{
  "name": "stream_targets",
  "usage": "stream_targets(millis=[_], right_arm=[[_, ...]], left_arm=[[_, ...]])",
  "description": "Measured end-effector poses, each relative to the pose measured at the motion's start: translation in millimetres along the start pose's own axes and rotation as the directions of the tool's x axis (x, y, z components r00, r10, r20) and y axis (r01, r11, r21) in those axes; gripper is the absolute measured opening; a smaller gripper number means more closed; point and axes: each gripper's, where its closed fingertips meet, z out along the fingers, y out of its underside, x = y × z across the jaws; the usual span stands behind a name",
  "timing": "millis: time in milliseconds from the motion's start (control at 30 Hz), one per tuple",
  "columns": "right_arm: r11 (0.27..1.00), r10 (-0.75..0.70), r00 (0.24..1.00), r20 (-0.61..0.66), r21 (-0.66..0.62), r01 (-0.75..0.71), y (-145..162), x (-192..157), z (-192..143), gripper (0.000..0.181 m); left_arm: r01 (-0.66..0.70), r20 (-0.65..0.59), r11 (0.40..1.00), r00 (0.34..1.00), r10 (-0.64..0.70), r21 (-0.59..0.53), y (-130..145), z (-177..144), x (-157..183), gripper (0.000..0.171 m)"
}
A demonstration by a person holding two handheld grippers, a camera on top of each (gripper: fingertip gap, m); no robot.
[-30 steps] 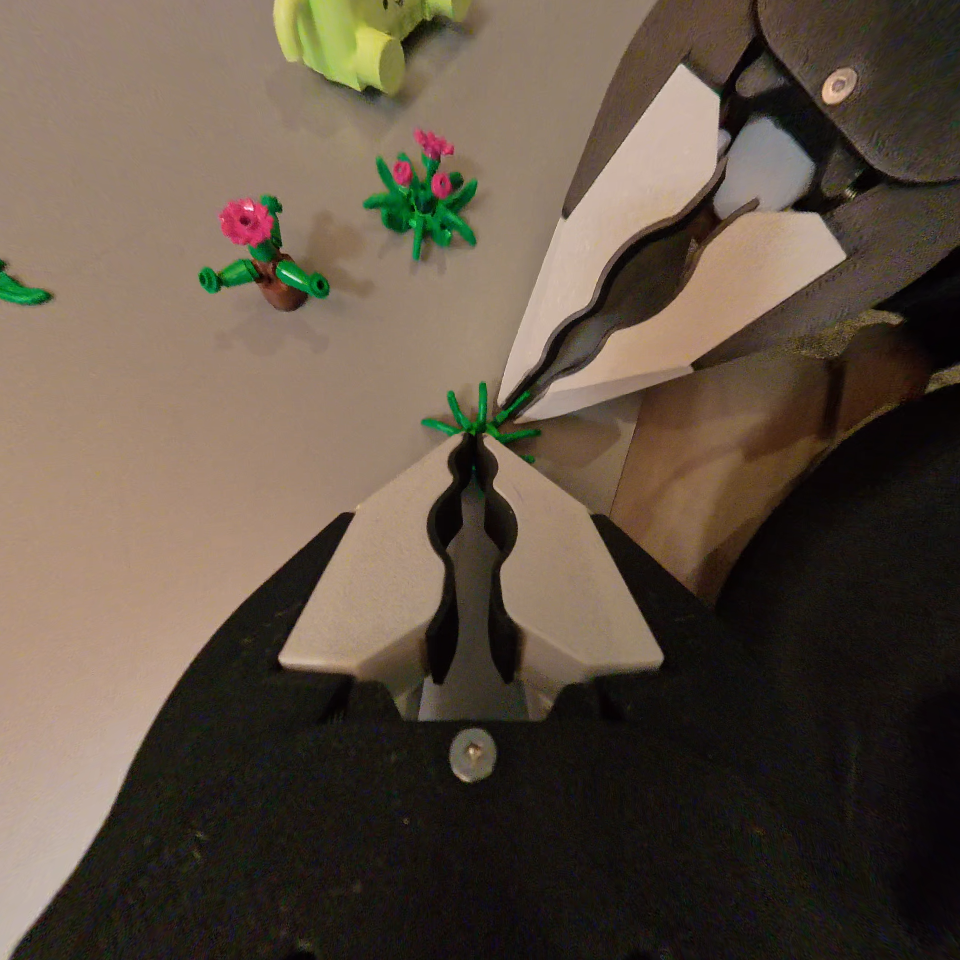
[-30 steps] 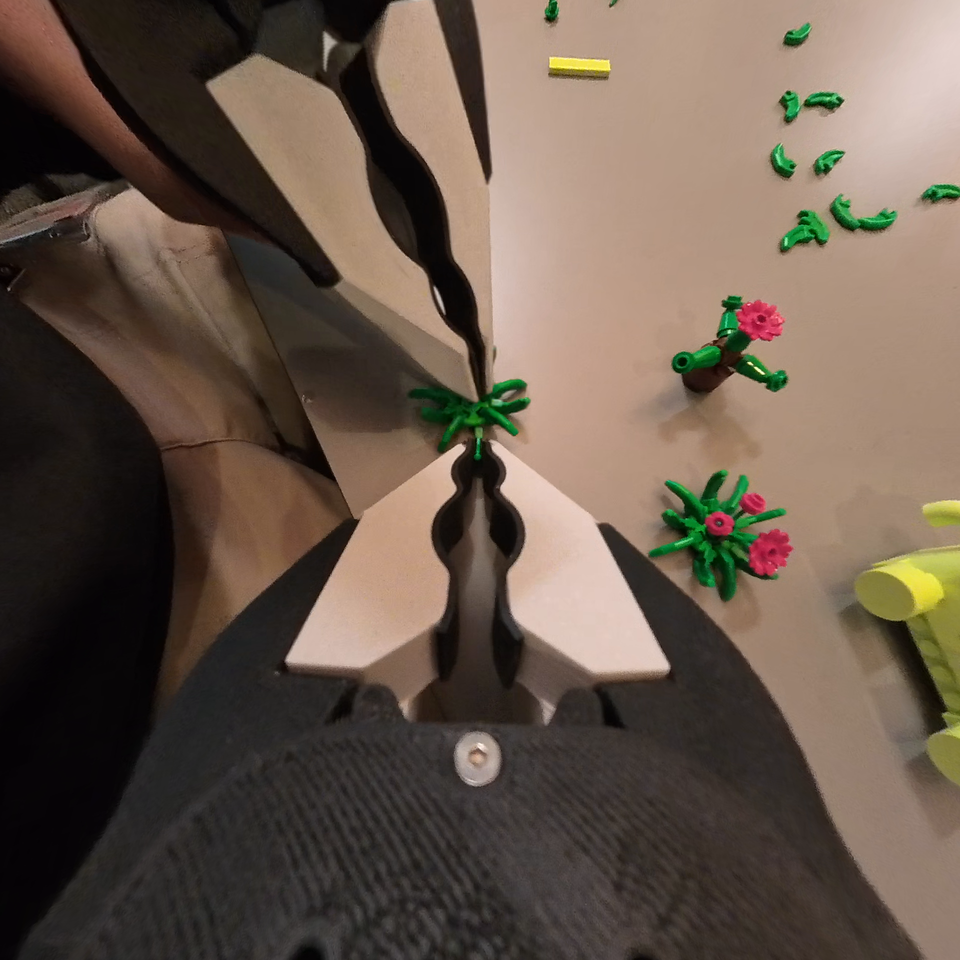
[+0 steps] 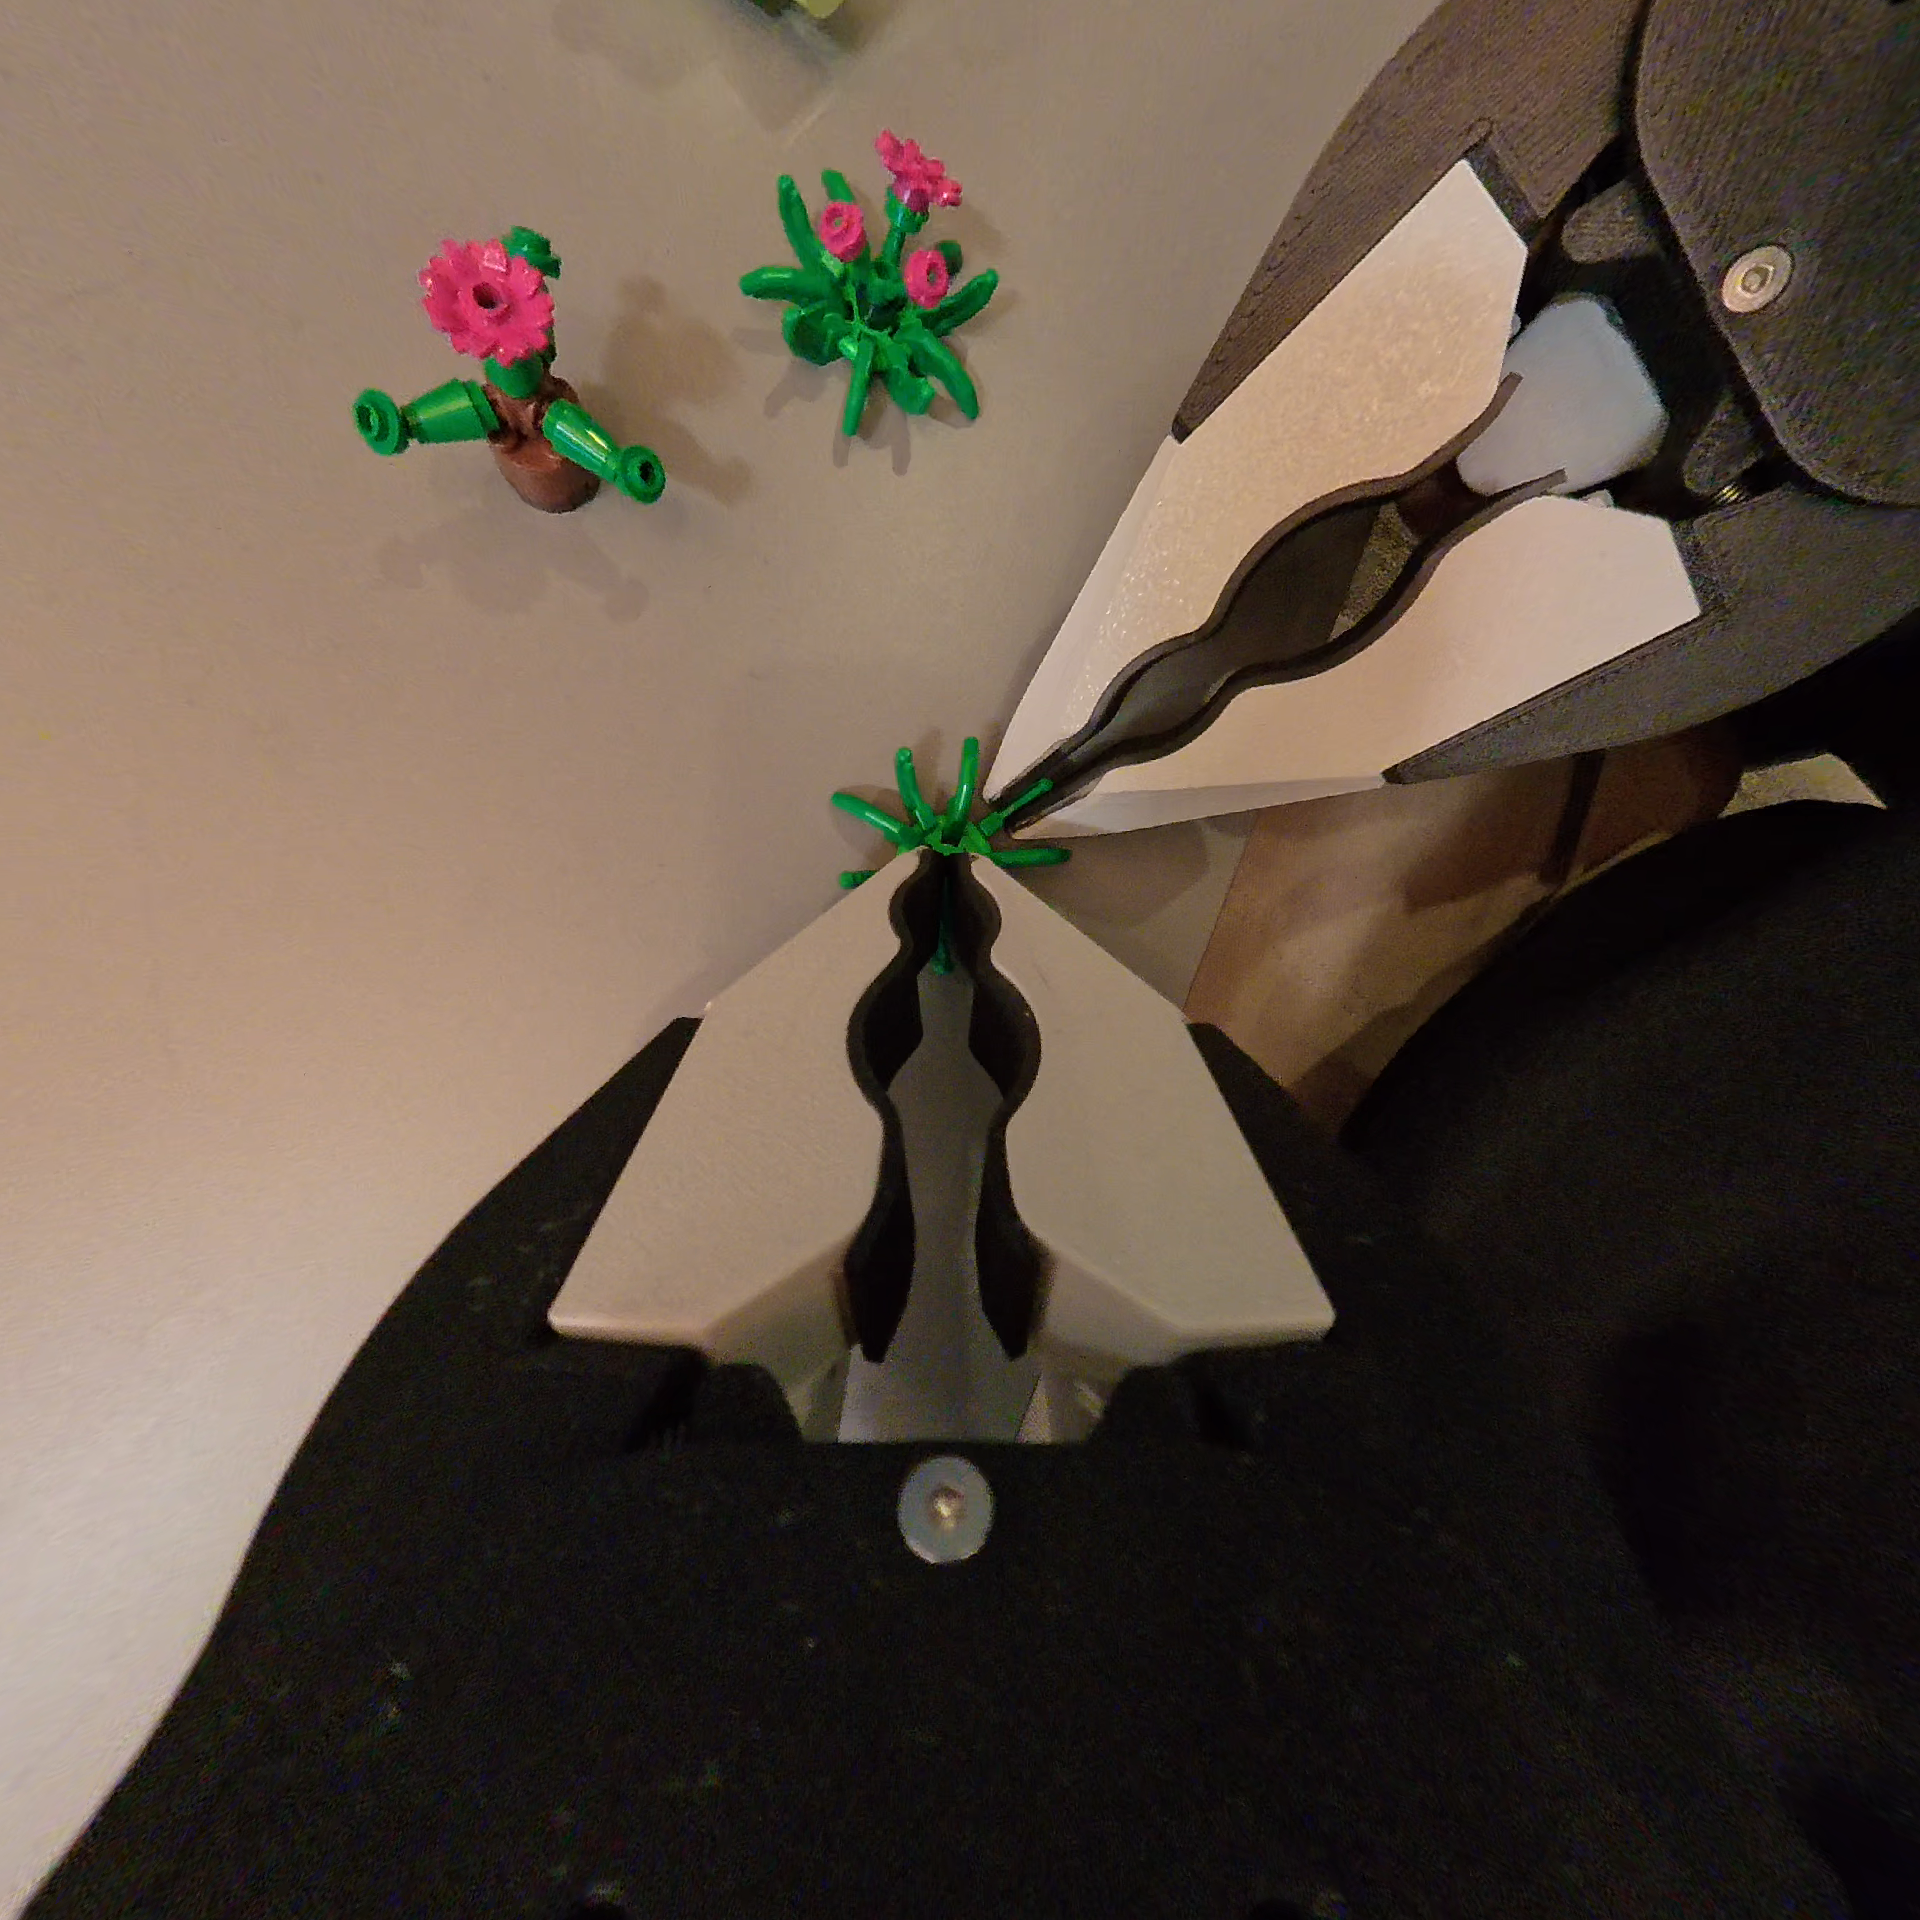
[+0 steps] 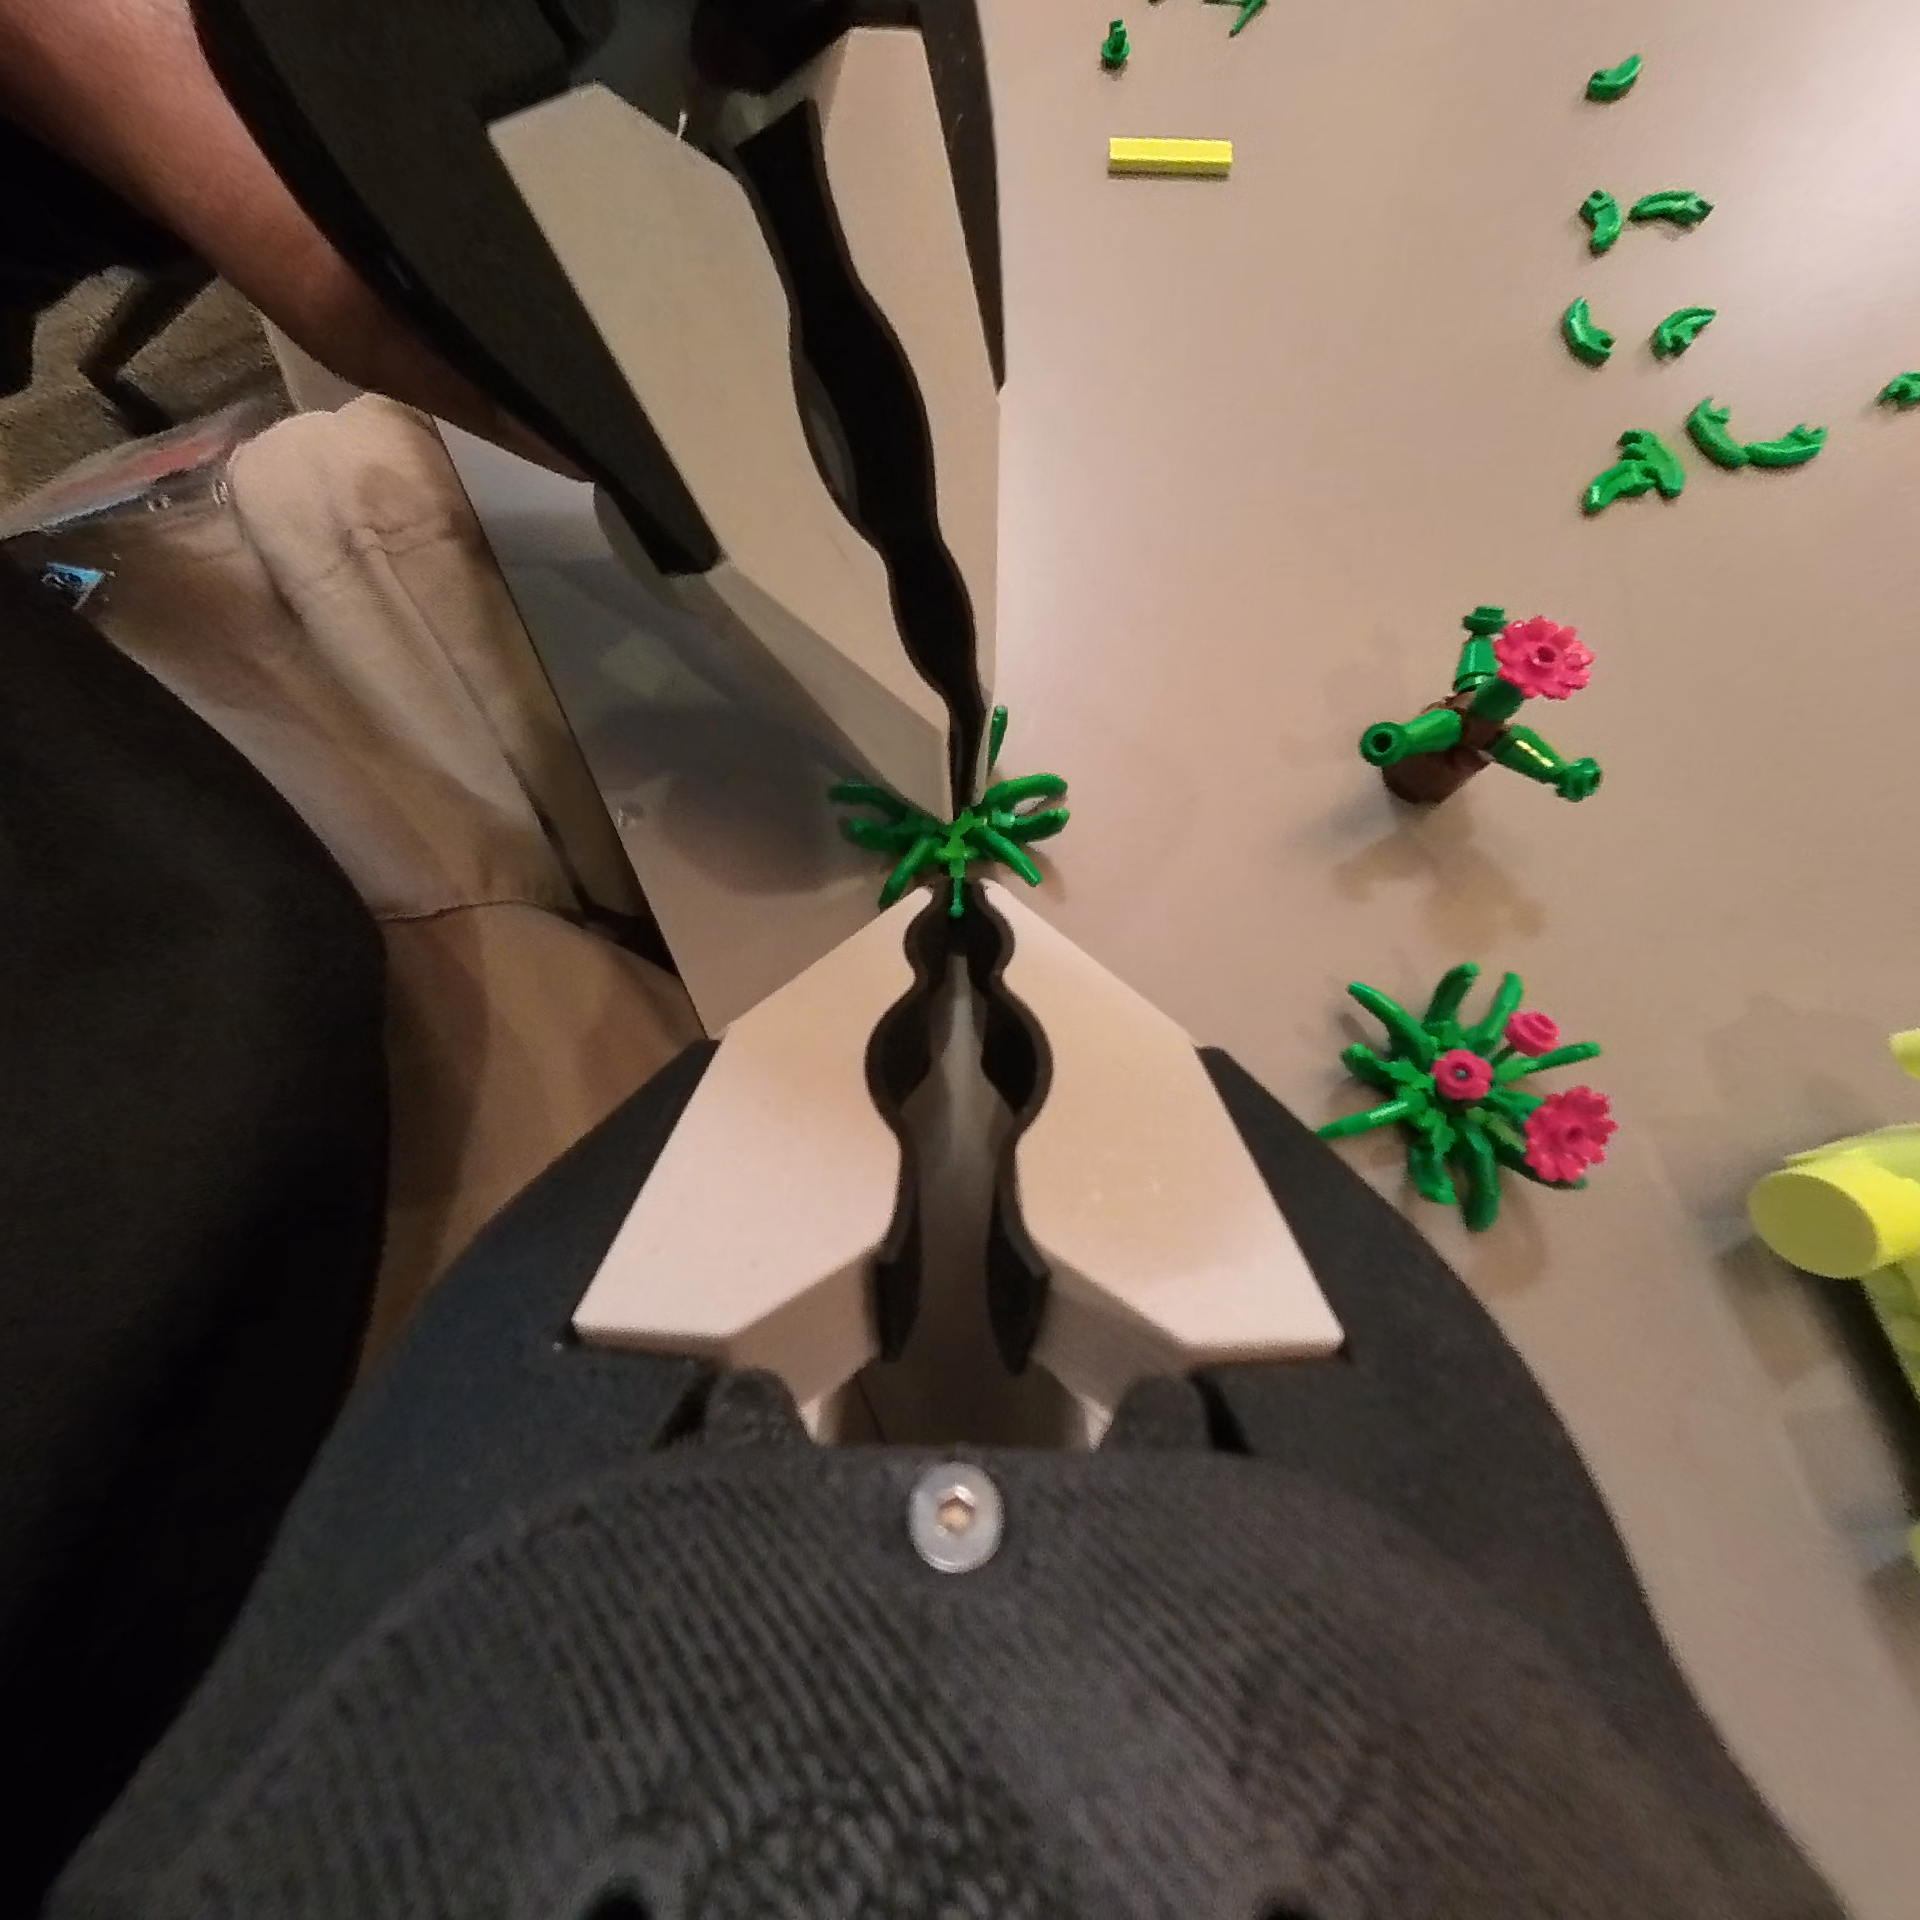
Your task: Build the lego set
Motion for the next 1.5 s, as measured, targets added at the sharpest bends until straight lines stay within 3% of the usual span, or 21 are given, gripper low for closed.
stream_targets(millis=[800,1367,1500], right_arm=[[1.000,0.010,0.997,0.083,-0.020,-0.008,-2,0,3,0.001],[1.000,0.004,1.000,0.021,-0.003,-0.004,-2,0,4,0.002],[0.999,0.041,0.998,0.037,0.015,-0.042,1,0,0,0.008]], left_arm=[[0.001,-0.020,1.000,1.000,-0.001,0.001,1,0,-1,0.005],[-0.005,-0.020,1.000,1.000,0.006,0.022,2,-2,0,0.003],[0.014,-0.046,0.998,0.999,-0.011,0.059,-1,-12,0,0.010]])
